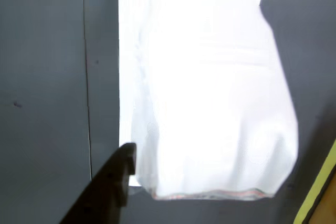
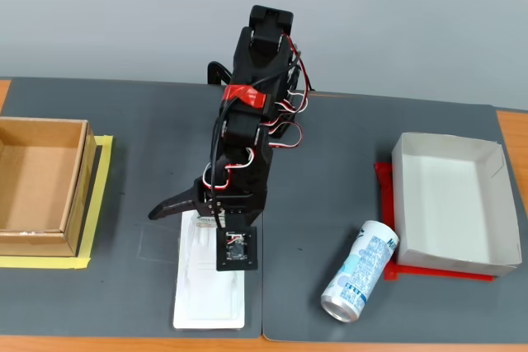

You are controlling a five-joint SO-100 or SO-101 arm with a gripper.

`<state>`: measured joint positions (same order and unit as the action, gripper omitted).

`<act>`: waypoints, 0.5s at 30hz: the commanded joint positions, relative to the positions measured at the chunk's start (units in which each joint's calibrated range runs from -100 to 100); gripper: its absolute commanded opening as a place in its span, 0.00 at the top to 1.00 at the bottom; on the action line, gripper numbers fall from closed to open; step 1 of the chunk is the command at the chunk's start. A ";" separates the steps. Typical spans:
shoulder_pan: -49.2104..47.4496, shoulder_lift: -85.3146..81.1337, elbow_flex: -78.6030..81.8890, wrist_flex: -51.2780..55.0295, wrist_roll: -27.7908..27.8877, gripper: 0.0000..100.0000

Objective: Pick the sandwich and put it in the gray box

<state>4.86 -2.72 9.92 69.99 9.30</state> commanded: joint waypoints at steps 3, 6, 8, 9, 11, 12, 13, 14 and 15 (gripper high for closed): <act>-0.57 -0.38 1.07 -3.67 0.10 0.37; -1.10 -0.29 1.07 -4.11 0.00 0.37; -1.17 -0.21 1.07 -4.19 -0.06 0.37; -1.17 0.13 1.07 -4.19 -0.11 0.37; -1.17 1.49 0.89 -4.19 -0.06 0.37; -1.17 2.17 0.89 -4.19 -0.06 0.37; -1.17 2.85 0.80 -4.19 0.05 0.37; -1.17 3.35 0.80 -4.19 0.05 0.37; -1.17 3.95 0.80 -4.19 0.05 0.37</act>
<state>3.68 1.10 11.18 66.35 9.30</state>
